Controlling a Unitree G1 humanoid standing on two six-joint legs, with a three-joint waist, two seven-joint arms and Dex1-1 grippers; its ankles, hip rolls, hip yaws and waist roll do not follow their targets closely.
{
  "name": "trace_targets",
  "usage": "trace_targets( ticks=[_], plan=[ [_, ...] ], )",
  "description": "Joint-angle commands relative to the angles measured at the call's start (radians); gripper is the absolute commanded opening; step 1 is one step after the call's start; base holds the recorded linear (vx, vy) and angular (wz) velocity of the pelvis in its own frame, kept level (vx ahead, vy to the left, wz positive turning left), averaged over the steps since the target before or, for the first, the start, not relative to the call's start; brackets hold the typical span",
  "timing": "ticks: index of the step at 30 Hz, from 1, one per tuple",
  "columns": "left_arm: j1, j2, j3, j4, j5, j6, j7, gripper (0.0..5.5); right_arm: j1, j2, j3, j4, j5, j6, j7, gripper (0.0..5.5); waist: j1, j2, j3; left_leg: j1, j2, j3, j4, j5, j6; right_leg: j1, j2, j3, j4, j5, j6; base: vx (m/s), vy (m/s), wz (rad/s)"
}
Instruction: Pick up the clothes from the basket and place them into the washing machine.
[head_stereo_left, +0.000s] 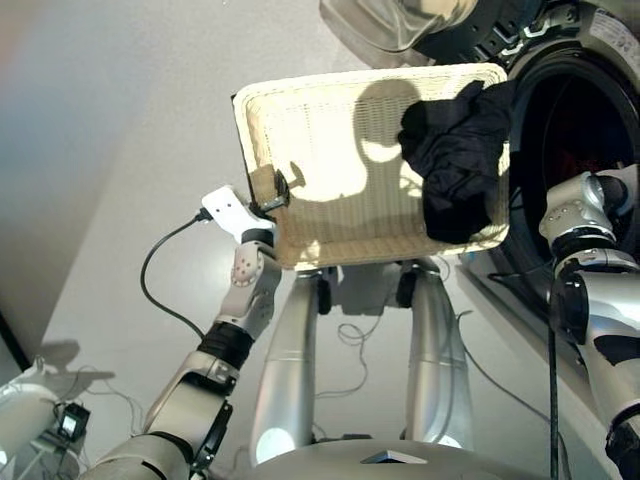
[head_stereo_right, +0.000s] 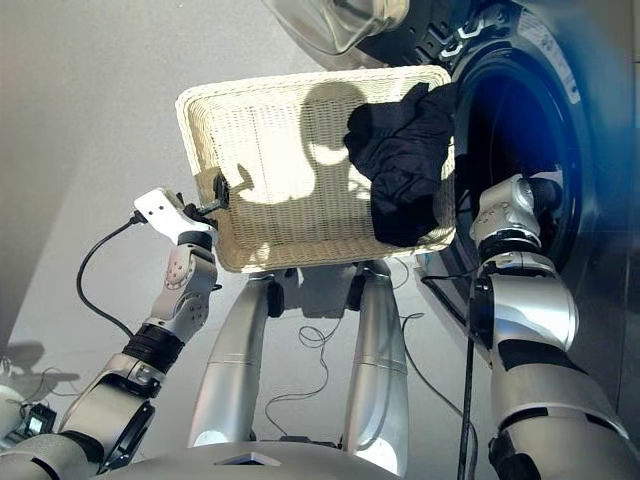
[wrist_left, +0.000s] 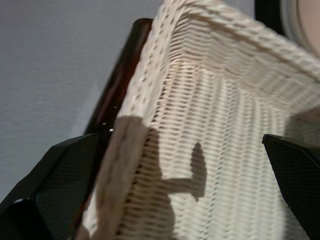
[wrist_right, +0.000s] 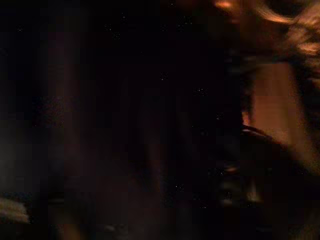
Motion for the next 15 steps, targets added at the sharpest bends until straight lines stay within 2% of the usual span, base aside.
trace_targets(
  ticks=[1, 7, 12, 15],
  plan=[
    [0.041, -0.008, 0.023, 0.030, -0.022, -0.057, -0.037, 5.50, 0.089, 0.028, 0.058, -0.035, 0.015, -0.016, 0.106, 5.50, 0.000, 0.001, -0.094, 0.114, -0.017, -0.031, -0.070, -0.092, -0.014, 0.117, 0.014, -0.018, -0.039, -0.081, 0.071, 0.000, 0.000, 0.000],
    [0.051, -0.007, 0.043, 0.066, -0.052, -0.038, -0.113, 5.50, 0.151, 0.080, 0.176, -0.051, -0.028, 0.044, 0.311, 5.50, 0.005, -0.021, -0.070, 0.205, -0.016, -0.035, -0.172, -0.046, -0.026, 0.206, 0.020, -0.027, -0.136, -0.040, 0.080, 0.000, 0.000, 0.000],
    [0.056, -0.006, 0.038, 0.081, -0.047, -0.028, -0.153, 5.50, 0.170, 0.123, 0.263, -0.030, -0.100, 0.085, 0.405, 5.50, 0.020, -0.027, -0.047, 0.260, -0.022, -0.035, -0.225, -0.017, -0.033, 0.256, 0.024, -0.034, -0.183, -0.023, 0.083, 0.000, 0.000, 0.000],
    [0.053, -0.004, 0.030, 0.086, -0.034, -0.025, -0.161, 5.50, 0.178, 0.154, 0.290, -0.017, -0.129, 0.100, 0.426, 5.50, 0.028, -0.020, -0.034, 0.269, -0.025, -0.037, -0.233, -0.011, -0.032, 0.261, 0.027, -0.034, -0.186, -0.021, 0.083, 0.000, 0.000, 0.000]
  ],
)
